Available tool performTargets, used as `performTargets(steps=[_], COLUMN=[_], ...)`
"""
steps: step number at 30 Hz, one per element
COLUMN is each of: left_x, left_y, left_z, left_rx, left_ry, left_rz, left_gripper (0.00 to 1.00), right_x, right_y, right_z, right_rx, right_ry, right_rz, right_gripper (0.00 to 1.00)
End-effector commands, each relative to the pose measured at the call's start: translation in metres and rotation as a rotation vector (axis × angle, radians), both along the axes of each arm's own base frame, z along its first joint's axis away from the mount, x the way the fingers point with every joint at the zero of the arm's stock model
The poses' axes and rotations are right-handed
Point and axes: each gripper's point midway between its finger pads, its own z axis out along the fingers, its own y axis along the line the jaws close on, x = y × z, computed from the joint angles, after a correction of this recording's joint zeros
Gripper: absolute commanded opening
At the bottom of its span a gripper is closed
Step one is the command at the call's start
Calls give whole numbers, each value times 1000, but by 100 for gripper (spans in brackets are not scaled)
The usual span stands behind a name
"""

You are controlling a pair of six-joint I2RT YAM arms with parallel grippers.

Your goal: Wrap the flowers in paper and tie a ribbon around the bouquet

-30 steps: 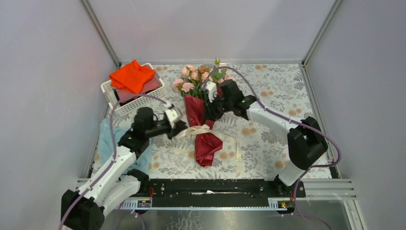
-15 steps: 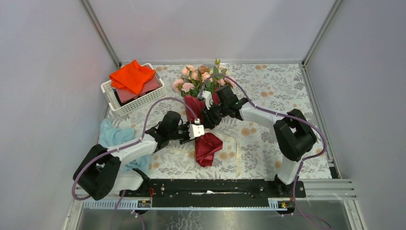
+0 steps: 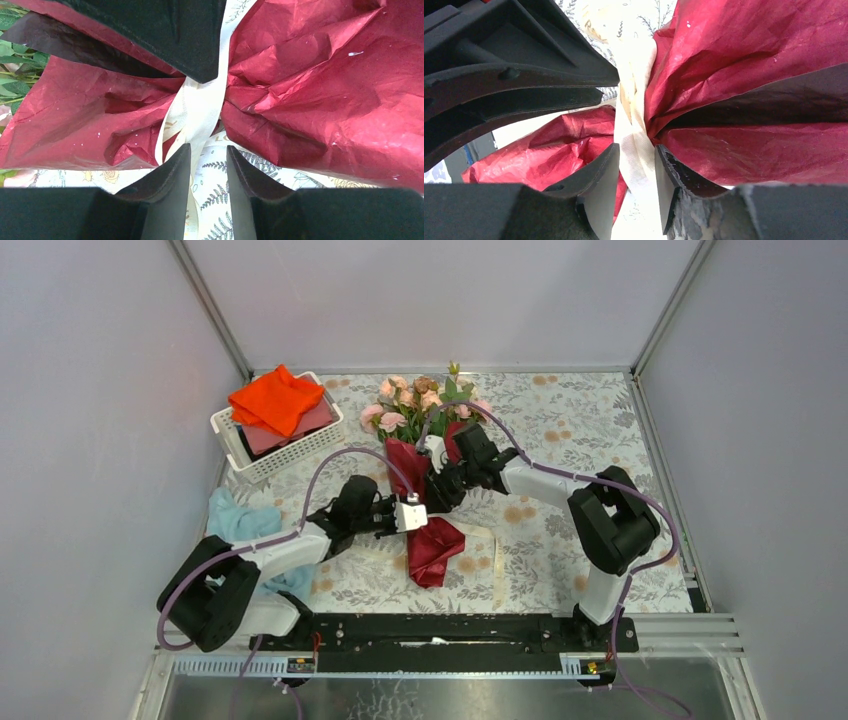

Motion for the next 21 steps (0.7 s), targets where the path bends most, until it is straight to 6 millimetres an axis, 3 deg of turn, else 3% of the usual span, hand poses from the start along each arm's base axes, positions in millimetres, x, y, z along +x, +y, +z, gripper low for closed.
performTargets(steps=[1,5,9,13,21], left_x=[14,12,8,1,14], left_y=[-6,-11,-21,-28,-25], left_z=[12,17,27,36,32], left_rx=[-22,-42,-77,-89,-51], left_ry=[-109,-109,-83,-64,-146], left_rz=[-13,-21,-23,-58,-53], left_gripper=[38,34,38,45,46], right_x=[11,12,12,11,18], right_y=[3,5,7,7,10], right_z=[2,6,8,12,45], right_rx=[26,45,64,76,177], right_ry=[-19,-26,-21,-30,5], right_rz=[-32,-47,-48,-54,-104], right_gripper=[37,20,4,0,0])
